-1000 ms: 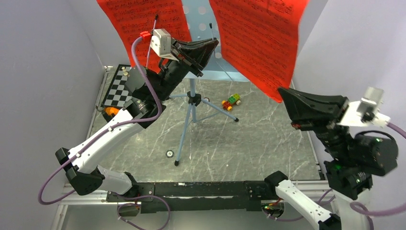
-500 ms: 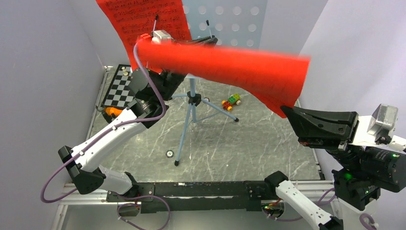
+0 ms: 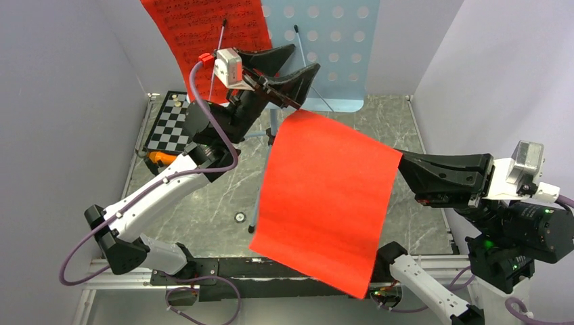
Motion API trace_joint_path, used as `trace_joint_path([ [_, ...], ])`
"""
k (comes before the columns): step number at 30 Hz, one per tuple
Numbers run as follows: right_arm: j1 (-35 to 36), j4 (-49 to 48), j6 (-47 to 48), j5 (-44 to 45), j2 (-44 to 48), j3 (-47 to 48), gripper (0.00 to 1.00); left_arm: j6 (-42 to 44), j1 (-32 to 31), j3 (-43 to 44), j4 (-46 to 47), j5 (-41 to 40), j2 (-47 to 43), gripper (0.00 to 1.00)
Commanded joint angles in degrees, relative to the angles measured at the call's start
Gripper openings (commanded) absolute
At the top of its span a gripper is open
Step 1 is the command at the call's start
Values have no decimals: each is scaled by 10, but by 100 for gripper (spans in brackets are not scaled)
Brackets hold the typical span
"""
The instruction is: Pack up the instrument practice props
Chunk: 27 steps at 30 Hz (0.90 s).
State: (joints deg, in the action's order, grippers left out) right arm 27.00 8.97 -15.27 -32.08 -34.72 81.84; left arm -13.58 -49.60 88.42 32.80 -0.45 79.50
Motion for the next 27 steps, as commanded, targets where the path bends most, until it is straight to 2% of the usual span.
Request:
trace_joint_path([
  [1, 0, 3, -4, -15, -16, -4, 0, -16, 4, -28, 22, 8, -31, 89],
  [2, 1, 3, -3, -18, -16, -6, 0, -20, 3, -37, 25, 13, -39, 97],
  [3, 1, 1, -1, -21, -15, -9, 0, -22, 2, -50, 25, 19, -53, 99],
  [10, 0, 3, 13, -46, -18, -53, 0, -39, -12, -146, 12, 33, -146, 99],
  [16, 0, -5, 18, -55, -13, -157, 0, -18, -29, -258, -25, -18, -263, 99],
  [19, 0, -18, 20, -20, -2, -241, 0, -21, -30, -318, -52, -64, -325, 99],
  [23, 0, -85, -23, 57, 48, -378, 0, -27, -30, -388, -91, -112, -393, 99],
  [27, 1, -119, -56, 98, 62, -443, 0, -39, -30, -445, -129, -160, -456, 99],
])
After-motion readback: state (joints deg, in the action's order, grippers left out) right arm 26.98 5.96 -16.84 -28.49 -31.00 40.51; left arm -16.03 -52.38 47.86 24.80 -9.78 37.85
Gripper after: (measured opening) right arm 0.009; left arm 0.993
